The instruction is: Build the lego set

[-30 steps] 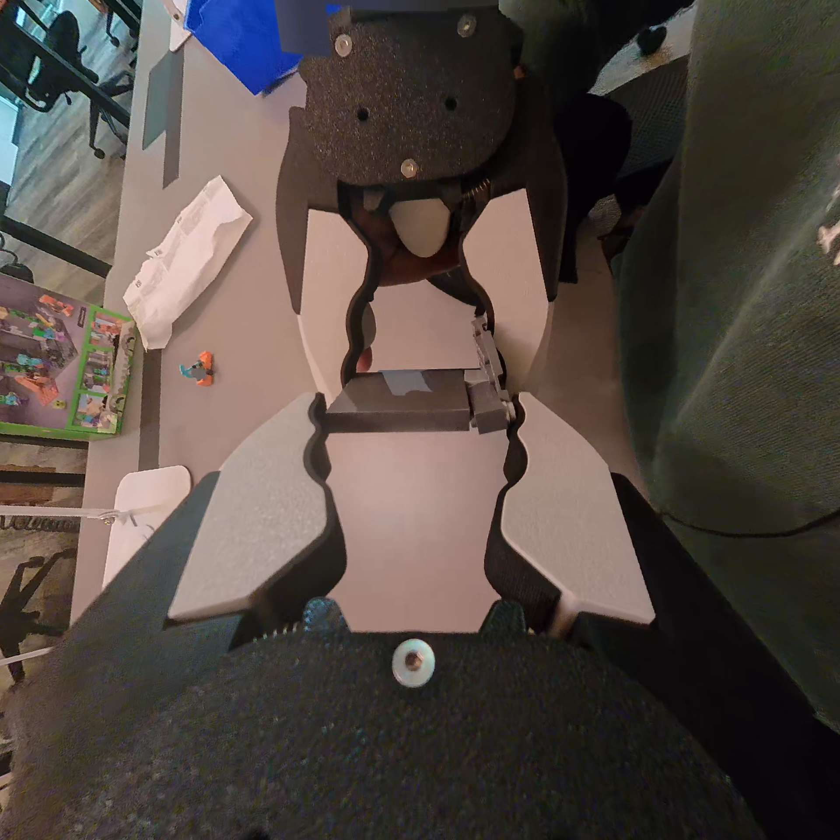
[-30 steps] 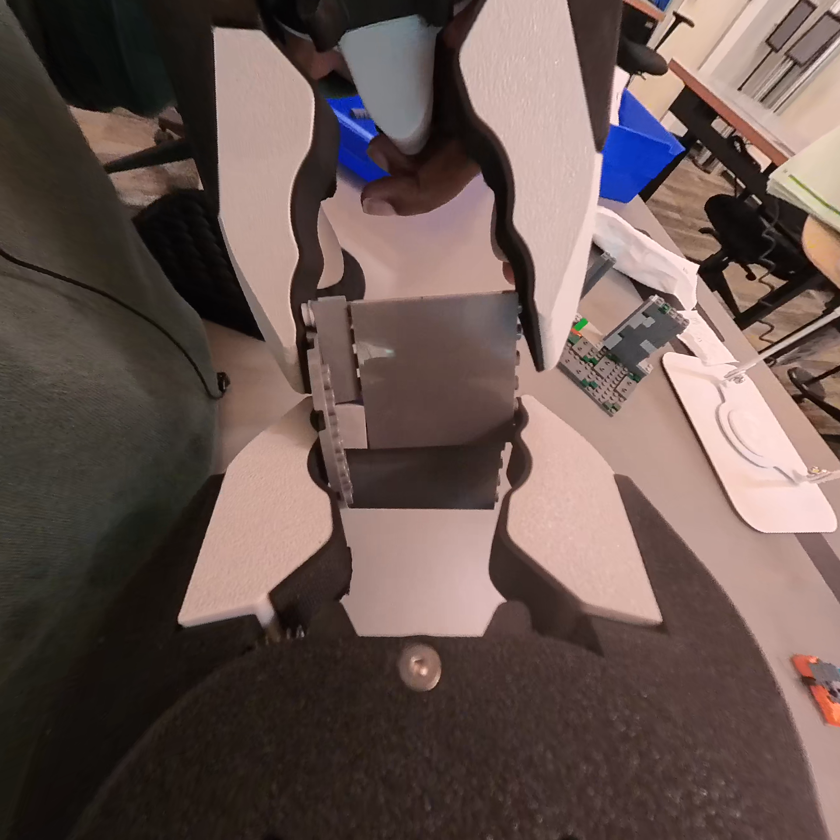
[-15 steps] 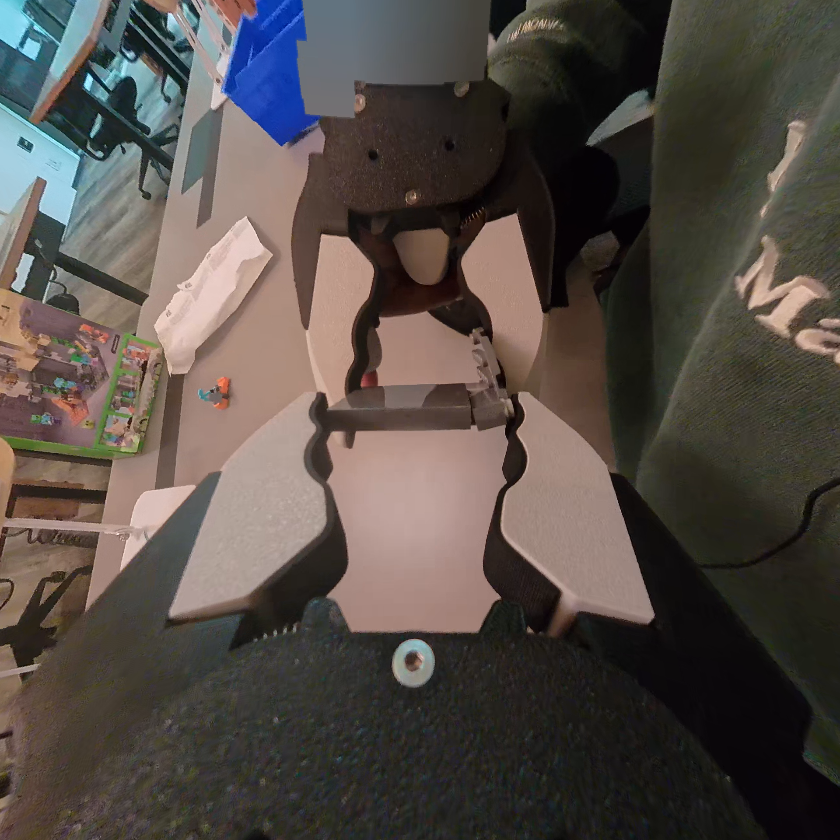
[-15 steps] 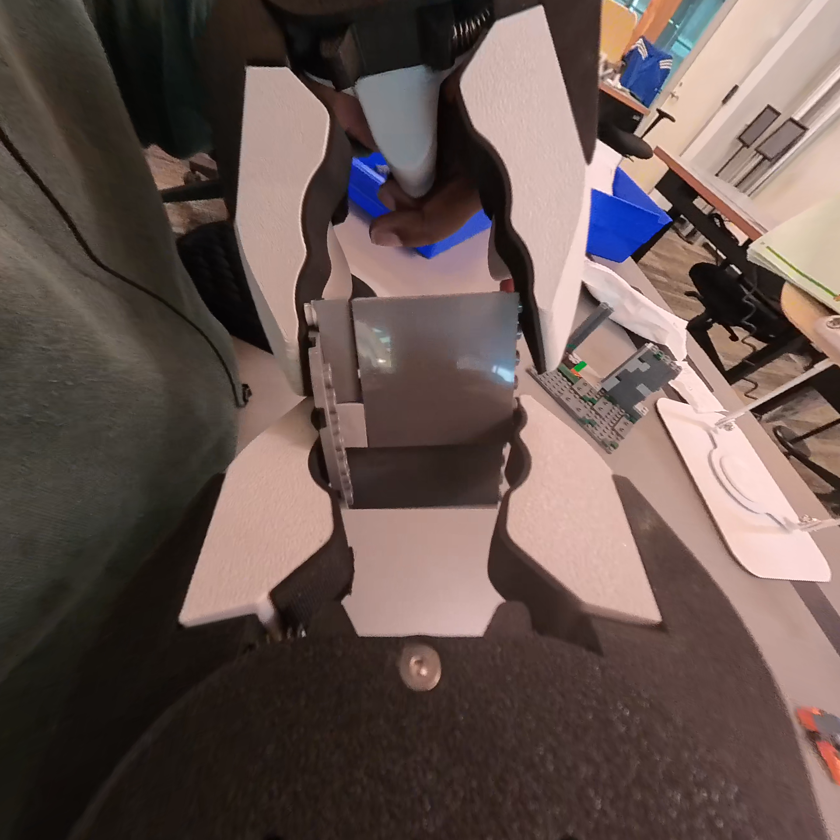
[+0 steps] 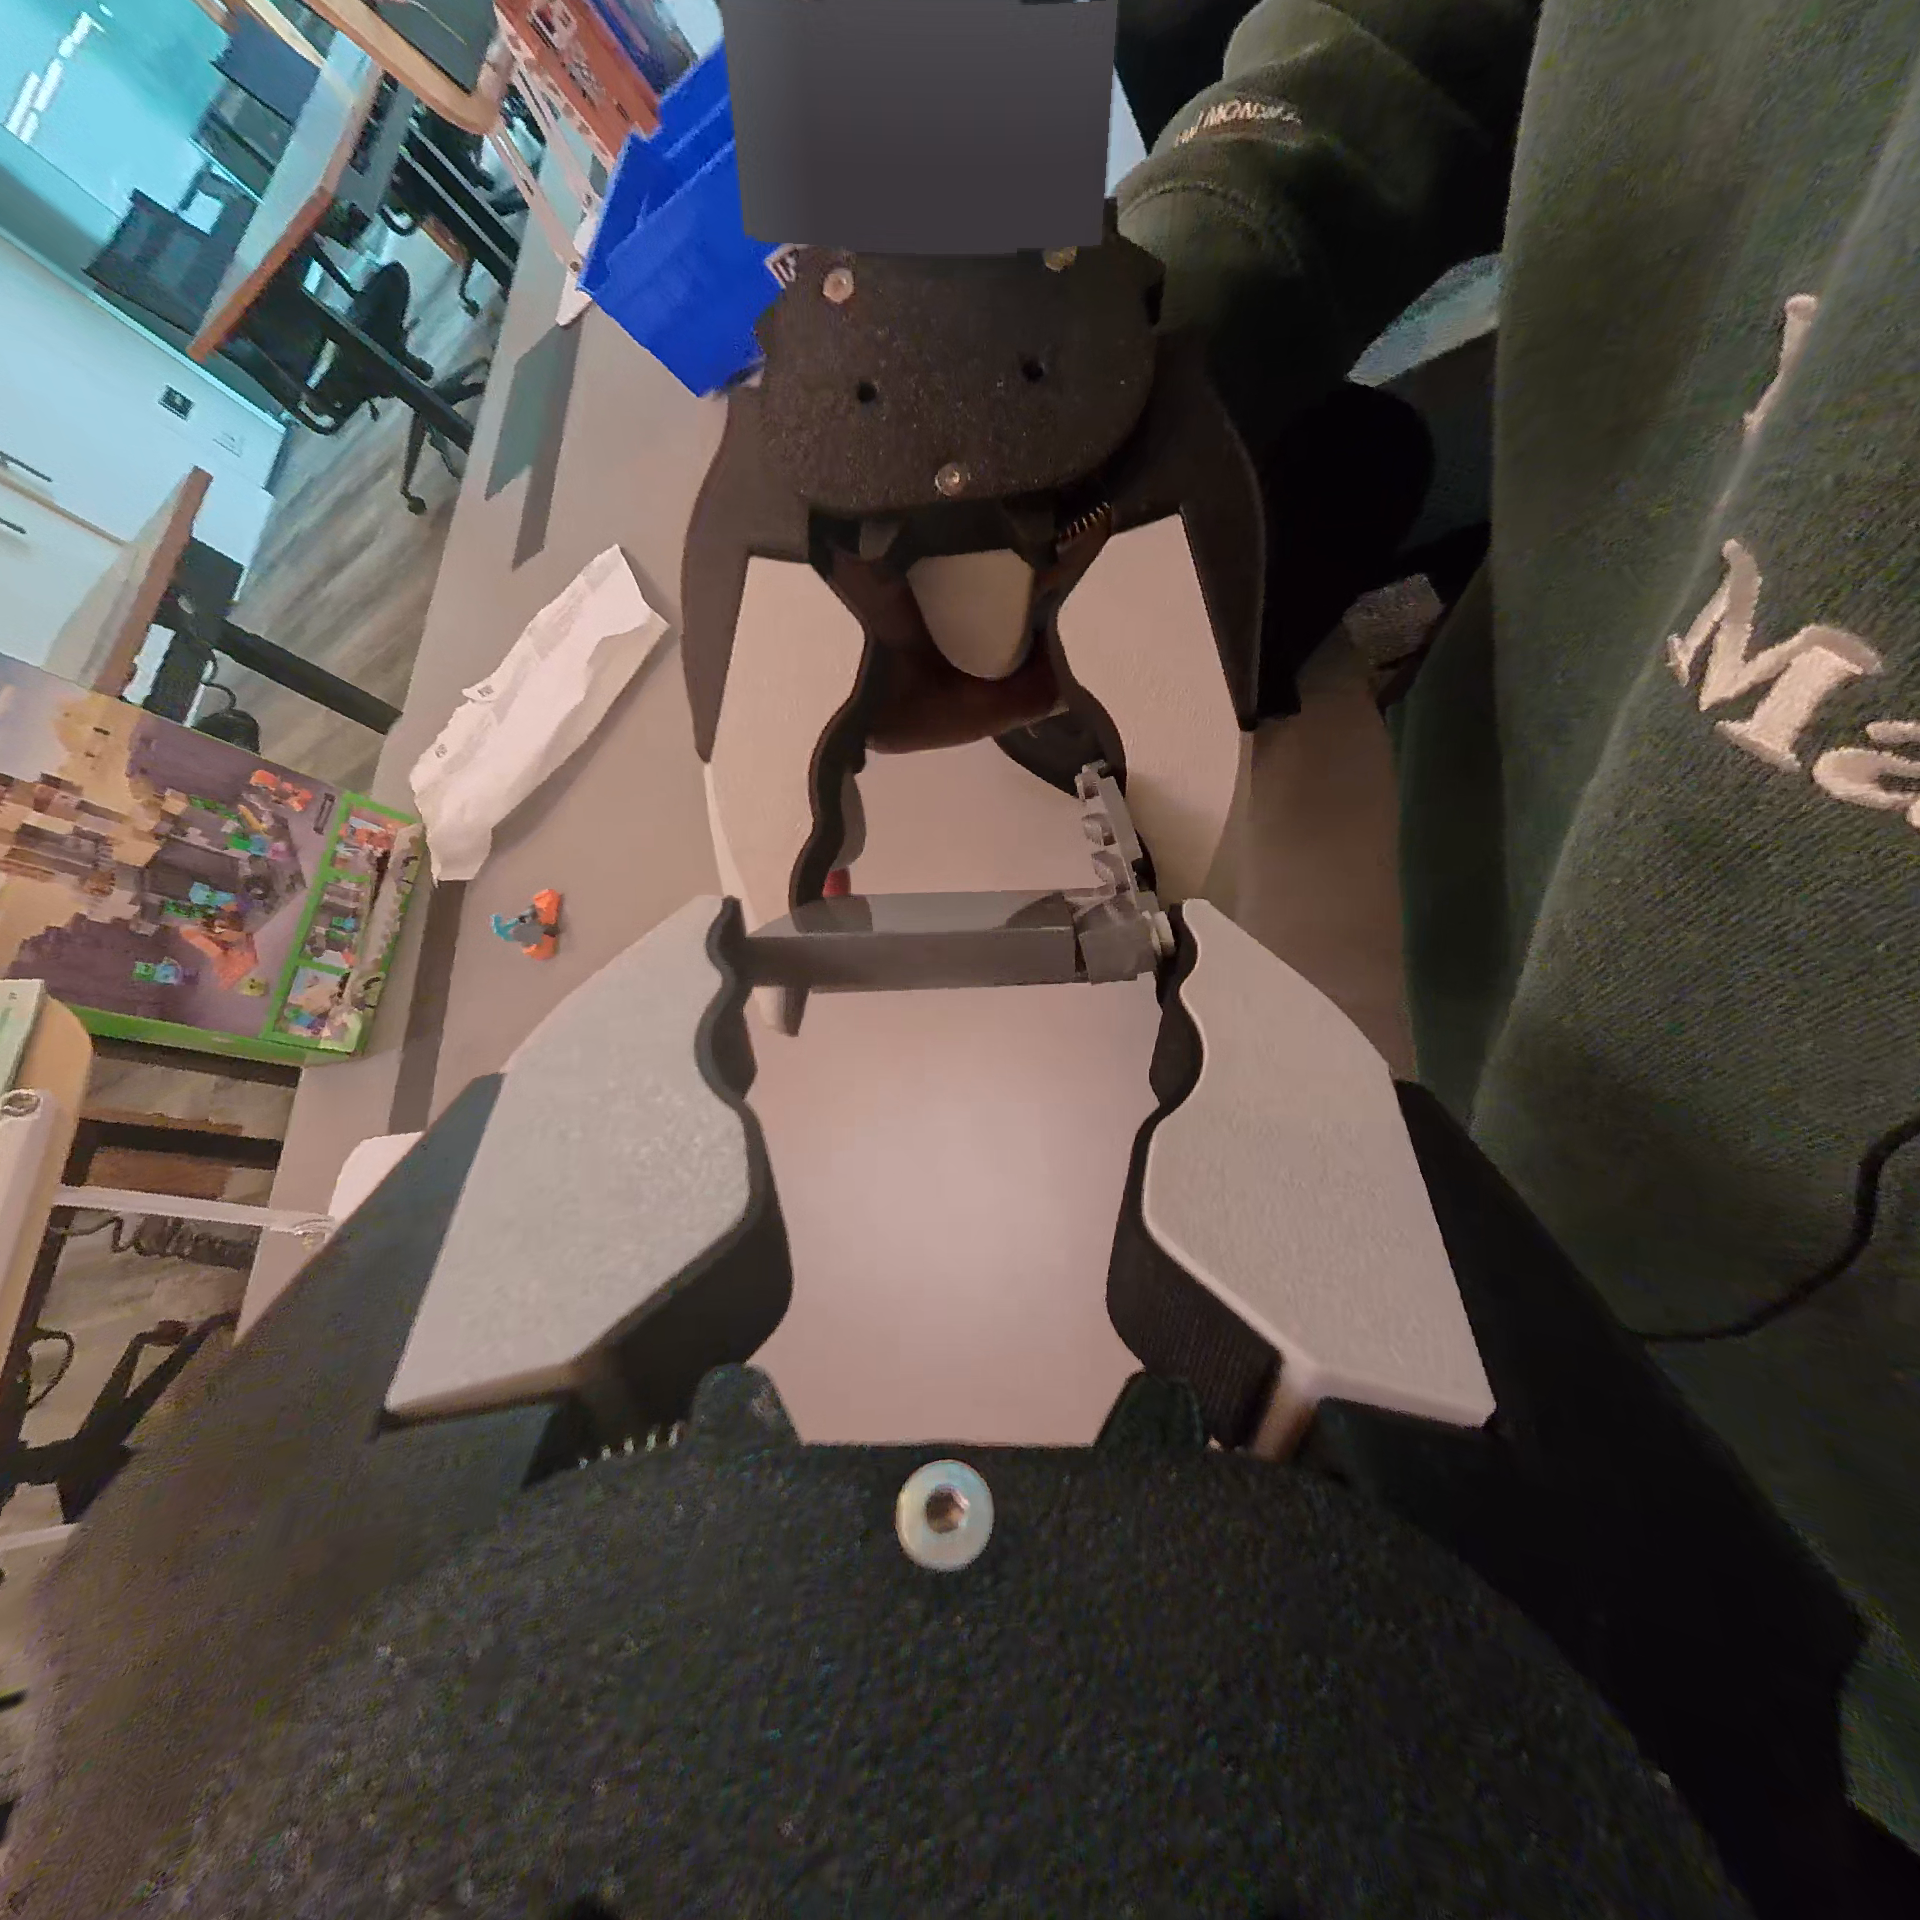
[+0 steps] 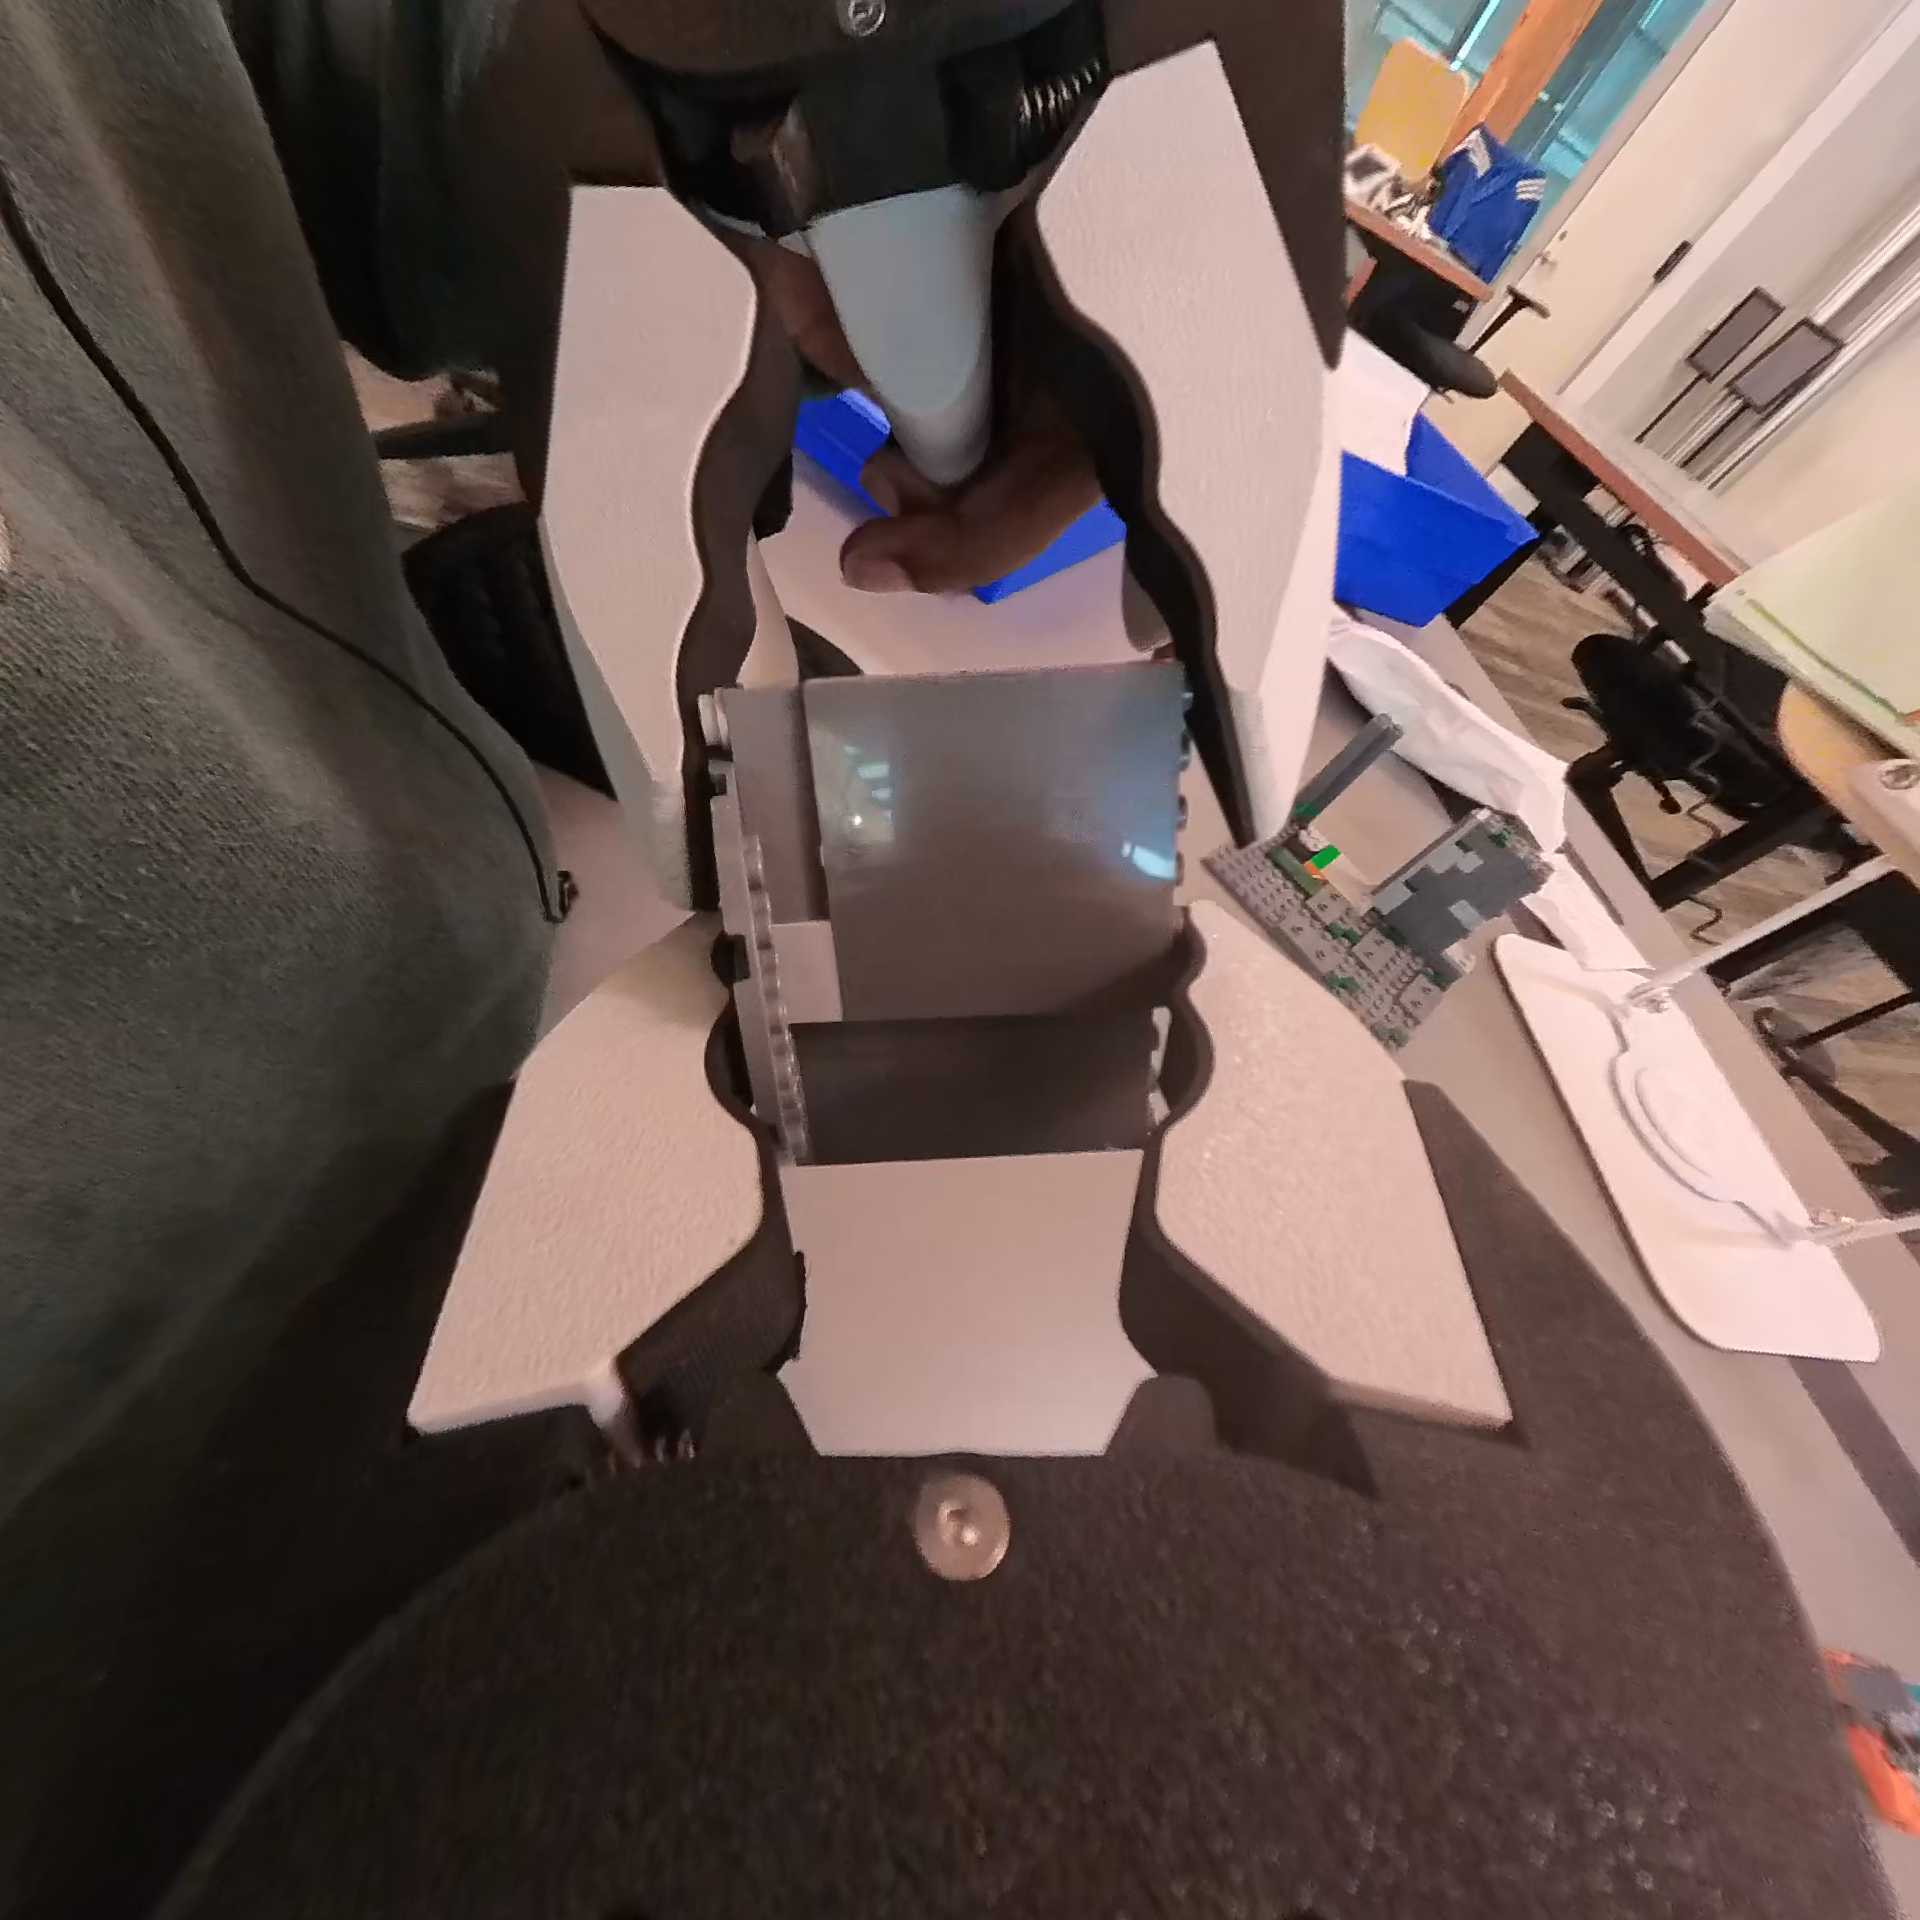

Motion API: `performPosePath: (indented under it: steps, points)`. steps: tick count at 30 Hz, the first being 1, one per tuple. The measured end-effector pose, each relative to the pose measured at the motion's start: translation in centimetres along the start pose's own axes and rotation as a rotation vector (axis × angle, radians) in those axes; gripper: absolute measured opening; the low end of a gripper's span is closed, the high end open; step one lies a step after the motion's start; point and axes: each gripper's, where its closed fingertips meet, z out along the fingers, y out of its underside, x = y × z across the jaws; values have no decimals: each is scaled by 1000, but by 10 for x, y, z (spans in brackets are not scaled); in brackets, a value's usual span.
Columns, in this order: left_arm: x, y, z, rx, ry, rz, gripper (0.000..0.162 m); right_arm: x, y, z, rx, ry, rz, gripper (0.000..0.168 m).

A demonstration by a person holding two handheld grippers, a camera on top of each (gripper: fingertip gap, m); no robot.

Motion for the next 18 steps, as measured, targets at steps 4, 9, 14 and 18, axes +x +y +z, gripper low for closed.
performPosePath:
  steps: [4,9,14,18]
  points:
    - [-4,-1,-2,10,-25,22,76,3,-2,-1,1,3,-4,78]
    - [-6,3,-3,-12,-30,37,76,9,0,-4,-20,18,3,83]
    - [-4,16,3,-73,-26,55,76,8,12,4,-126,43,-11,90]
    - [-4,26,5,-103,-22,44,76,6,16,6,-146,44,-12,89]
